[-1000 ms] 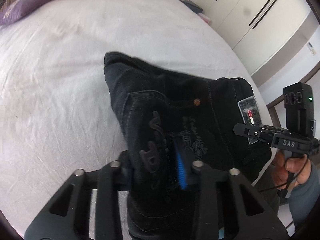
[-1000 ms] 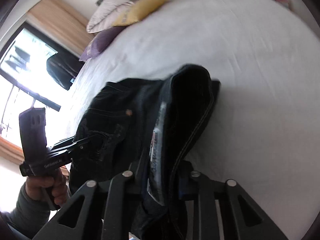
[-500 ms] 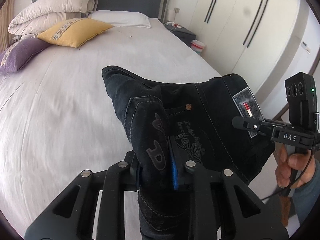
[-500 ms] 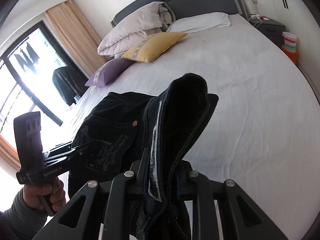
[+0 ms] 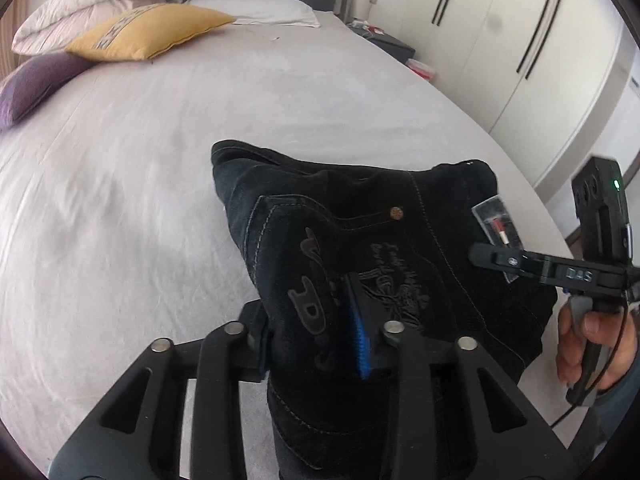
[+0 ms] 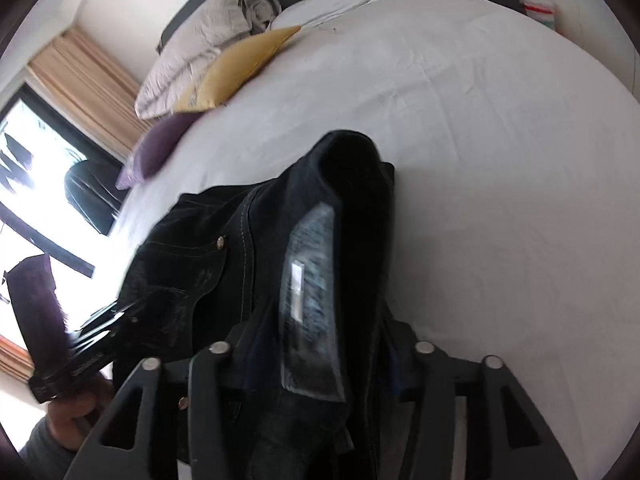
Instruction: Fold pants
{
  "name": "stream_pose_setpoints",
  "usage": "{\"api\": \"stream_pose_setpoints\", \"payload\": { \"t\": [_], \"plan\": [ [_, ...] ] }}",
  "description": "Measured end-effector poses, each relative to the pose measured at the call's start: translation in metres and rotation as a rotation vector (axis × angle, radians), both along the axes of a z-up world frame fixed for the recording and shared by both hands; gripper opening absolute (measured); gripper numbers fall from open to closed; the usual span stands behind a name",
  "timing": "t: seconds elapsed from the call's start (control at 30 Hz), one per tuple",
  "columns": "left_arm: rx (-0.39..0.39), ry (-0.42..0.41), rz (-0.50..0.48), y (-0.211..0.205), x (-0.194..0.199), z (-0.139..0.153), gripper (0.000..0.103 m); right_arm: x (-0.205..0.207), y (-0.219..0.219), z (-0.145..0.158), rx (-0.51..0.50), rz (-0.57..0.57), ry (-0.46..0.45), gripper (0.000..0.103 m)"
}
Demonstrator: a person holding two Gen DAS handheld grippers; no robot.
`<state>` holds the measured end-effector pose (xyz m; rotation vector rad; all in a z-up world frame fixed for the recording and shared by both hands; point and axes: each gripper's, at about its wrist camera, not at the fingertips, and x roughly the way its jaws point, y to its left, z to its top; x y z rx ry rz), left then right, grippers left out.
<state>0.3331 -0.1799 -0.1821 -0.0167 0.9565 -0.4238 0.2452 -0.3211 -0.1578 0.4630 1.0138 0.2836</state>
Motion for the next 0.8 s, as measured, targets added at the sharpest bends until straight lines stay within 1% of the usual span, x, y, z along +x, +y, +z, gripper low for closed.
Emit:
{"api": "stream_pose_setpoints", "payload": {
  "t": [0.03,0.07,0.1,0.13,0.17,0.2,0.23,0.27,0.3,0.33,0.37,0.4,0.47,0.53,0.63,0.67,0.73,0.77,0.8],
  "plan": [
    [0.006,0.000,0.006,0.002,0.001,-0.003,0.041,-0.006,0.000,0.003,-0.012,-0.004,-0.006,0.066],
    [0.016,-0.001,0.015,0.003,0.000,-0.004,0.048,-0.014,0.000,0.007,-0.029,-0.008,-0.014,0.068],
    [0.017,0.002,0.024,0.005,-0.002,-0.004,0.051,-0.023,0.001,0.012,-0.049,-0.011,-0.017,0.072],
    [0.013,-0.002,0.029,0.009,-0.006,0.000,0.052,-0.035,0.001,0.018,-0.069,-0.008,-0.019,0.072],
    [0.011,-0.016,0.032,0.012,-0.010,0.004,0.055,-0.039,0.002,0.023,-0.079,-0.004,-0.024,0.072],
    [0.013,-0.040,0.032,0.017,-0.016,0.011,0.061,-0.051,0.002,0.031,-0.087,-0.003,-0.041,0.072],
    [0.018,-0.068,0.032,0.019,-0.023,0.018,0.063,-0.063,0.002,0.038,-0.088,-0.006,-0.058,0.074],
    [0.023,-0.096,0.035,0.022,-0.031,0.026,0.069,-0.075,0.001,0.044,-0.090,-0.010,-0.069,0.075],
    [0.020,-0.120,0.036,0.026,-0.040,0.034,0.072,-0.088,0.002,0.053,-0.097,-0.017,-0.077,0.076],
    [0.013,-0.140,0.038,0.029,-0.048,0.040,0.073,-0.101,0.002,0.061,-0.099,-0.017,-0.089,0.076],
    [0.005,-0.169,0.041,0.033,-0.059,0.048,0.077,-0.114,0.004,0.070,-0.099,-0.013,-0.107,0.076],
    [0.000,-0.187,0.041,0.037,-0.068,0.053,0.082,-0.130,0.007,0.081,-0.106,-0.009,-0.129,0.077],
    [0.004,-0.217,0.044,0.041,-0.089,0.066,0.089,-0.158,0.015,0.101,-0.129,0.007,-0.173,0.080],
    [0.024,-0.245,0.056,0.045,-0.114,0.077,0.089,-0.185,0.022,0.121,-0.160,0.020,-0.224,0.082],
    [0.031,-0.286,0.075,0.057,-0.155,0.093,0.089,-0.223,0.034,0.147,-0.165,0.030,-0.288,0.085],
    [0.031,-0.305,0.082,0.061,-0.172,0.098,0.090,-0.229,0.041,0.153,-0.170,0.031,-0.304,0.085],
    [0.035,-0.343,0.096,0.068,-0.203,0.106,0.093,-0.253,0.049,0.165,-0.179,0.023,-0.339,0.088],
    [0.043,-0.366,0.096,0.070,-0.220,0.111,0.098,-0.261,0.051,0.168,-0.180,0.021,-0.348,0.088],
    [0.056,-0.388,0.089,0.071,-0.238,0.115,0.101,-0.271,0.055,0.171,-0.183,0.023,-0.362,0.089]
  ]
}}
